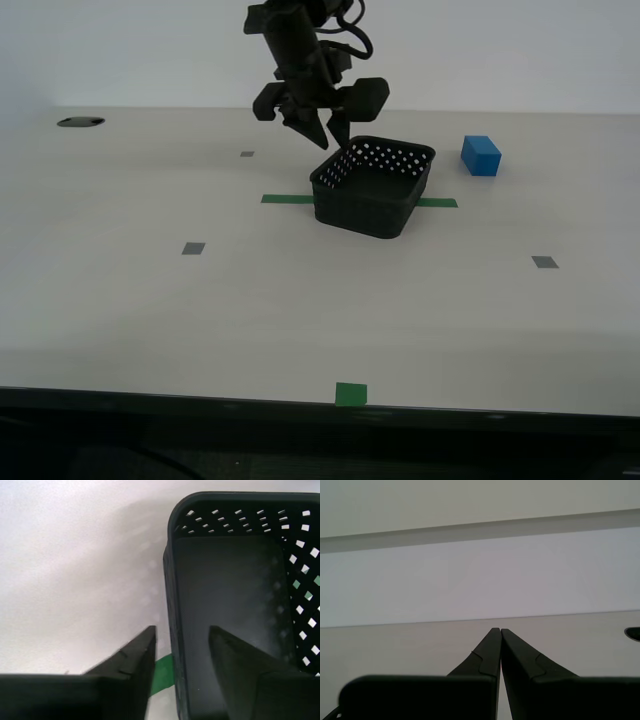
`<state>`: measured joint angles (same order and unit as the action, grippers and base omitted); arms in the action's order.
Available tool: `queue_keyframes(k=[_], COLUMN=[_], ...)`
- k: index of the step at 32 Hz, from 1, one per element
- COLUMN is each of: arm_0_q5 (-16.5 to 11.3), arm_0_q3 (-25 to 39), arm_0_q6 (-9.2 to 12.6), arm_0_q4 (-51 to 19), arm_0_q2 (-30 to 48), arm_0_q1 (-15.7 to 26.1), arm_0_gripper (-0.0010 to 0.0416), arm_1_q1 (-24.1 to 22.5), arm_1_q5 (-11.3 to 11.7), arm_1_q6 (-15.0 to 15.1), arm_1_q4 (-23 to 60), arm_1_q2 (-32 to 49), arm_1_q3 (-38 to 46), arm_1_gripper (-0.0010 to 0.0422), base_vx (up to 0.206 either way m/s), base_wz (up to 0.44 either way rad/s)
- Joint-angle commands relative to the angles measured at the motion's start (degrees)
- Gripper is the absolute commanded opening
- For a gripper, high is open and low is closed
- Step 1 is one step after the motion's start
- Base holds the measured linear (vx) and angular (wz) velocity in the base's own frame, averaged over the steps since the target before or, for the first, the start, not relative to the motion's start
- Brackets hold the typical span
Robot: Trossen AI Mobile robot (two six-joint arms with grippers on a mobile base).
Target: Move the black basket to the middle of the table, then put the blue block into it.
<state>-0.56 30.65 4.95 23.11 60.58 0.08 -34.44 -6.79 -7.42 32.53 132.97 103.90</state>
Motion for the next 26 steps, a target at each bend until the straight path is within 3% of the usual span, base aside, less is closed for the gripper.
queue_keyframes(k=[1, 7, 11, 13, 17, 18, 20, 22, 24, 26], arm_0_q5=[-0.04, -1.2, -5.44, -5.6, -5.66, -7.28, -8.83, -8.96, -9.01, -9.01], arm_0_q3=[0.04, 1.07, 9.18, 13.53, 25.49, 31.08, 34.56, 39.58, 44.7, 48.0], arm_0_q6=[-0.07, -0.07, -0.72, -0.74, -1.07, -1.07, -1.05, -1.09, -1.09, -1.07], arm_0_q4=[-0.79, -4.35, -13.46, -17.75, -30.21, -34.38, -36.06, -40.09, -44.04, -46.66], arm_0_q2=[0.0, 2.86, 9.64, 12.83, 21.09, 25.33, 28.28, 32.81, 37.88, 41.42], arm_0_q1=[-0.02, 0.2, 0.52, 0.72, 0.76, 0.85, 1.16, 1.55, 2.29, 2.73], arm_0_gripper=[0.0002, 0.0002, 0.0003, 0.0008, 0.0065, 0.0109, 0.0138, 0.0175, 0.0212, 0.0236], arm_1_q1=[0.04, 1.97, 4.28, 5.2, 6.93, 7.63, 8.17, 8.72, 9.62, 10.54], arm_1_q5=[0.42, 1.05, 1.99, 1.97, 2.03, 2.1, 2.25, 4.96, 9.88, 12.48], arm_1_q6=[-0.2, 0.5, 2.56, 3.54, 5.62, 5.97, 6.01, 6.95, 9.31, 10.56], arm_1_q4=[-0.2, 7.45, 11.67, 13.62, 16.83, 17.97, 18.71, 18.86, 19.1, 19.69], arm_1_q2=[-0.17, -0.24, -0.24, -0.24, -0.24, -0.24, -0.24, -0.24, -0.31, -0.35], arm_1_q3=[0.44, 9.99, 17.92, 20.24, 22.49, 22.53, 22.53, 22.53, 22.56, 22.56], arm_1_gripper=[0.0195, 0.019, 0.0151, 0.0136, 0.0104, 0.009, 0.0082, 0.007, 0.0052, 0.0032], base_vx=[0.0, 0.0, 0.0, 0.0, 0.0, 0.0, 0.0, 0.0, 0.0, 0.0], base_wz=[0.0, 0.0, 0.0, 0.0, 0.0, 0.0, 0.0, 0.0, 0.0, 0.0])
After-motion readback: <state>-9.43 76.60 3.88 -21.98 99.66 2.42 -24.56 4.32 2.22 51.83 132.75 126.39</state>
